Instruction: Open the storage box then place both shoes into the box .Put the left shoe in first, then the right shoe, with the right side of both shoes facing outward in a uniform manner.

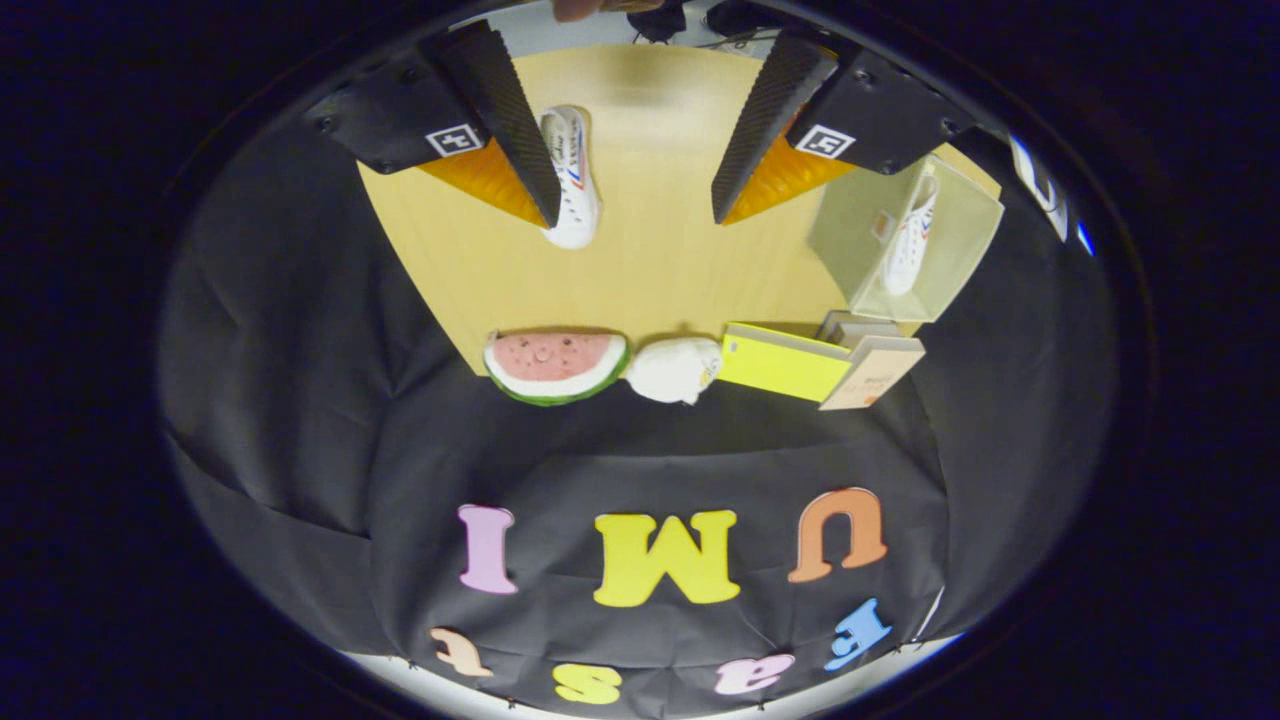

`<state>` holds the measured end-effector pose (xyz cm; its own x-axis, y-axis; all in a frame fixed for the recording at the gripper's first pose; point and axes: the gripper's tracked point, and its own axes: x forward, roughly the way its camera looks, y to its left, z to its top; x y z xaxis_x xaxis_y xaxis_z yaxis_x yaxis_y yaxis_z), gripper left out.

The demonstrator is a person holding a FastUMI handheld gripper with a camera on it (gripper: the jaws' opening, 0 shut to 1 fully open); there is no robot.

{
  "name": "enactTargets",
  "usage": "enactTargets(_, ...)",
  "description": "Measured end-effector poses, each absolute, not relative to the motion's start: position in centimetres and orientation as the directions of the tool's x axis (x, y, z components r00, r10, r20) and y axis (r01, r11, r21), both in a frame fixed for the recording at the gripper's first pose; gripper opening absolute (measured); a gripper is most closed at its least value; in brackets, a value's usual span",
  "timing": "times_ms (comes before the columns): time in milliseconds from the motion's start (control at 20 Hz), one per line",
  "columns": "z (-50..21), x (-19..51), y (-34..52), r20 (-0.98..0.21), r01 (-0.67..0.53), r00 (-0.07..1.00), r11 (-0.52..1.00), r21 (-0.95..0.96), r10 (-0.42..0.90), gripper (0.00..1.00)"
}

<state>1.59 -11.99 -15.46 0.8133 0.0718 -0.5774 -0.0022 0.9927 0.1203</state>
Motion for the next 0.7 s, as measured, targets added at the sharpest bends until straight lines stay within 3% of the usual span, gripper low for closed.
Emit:
enactTargets(300,-25.4,3.8,-18.2,-0.734,-0.02,0.677,0.998,0.055,0.054,0.98)
enactTargets(700,-34.3,7.8,-19.7,-0.864,-0.046,0.491,0.993,0.104,0.114,0.98)
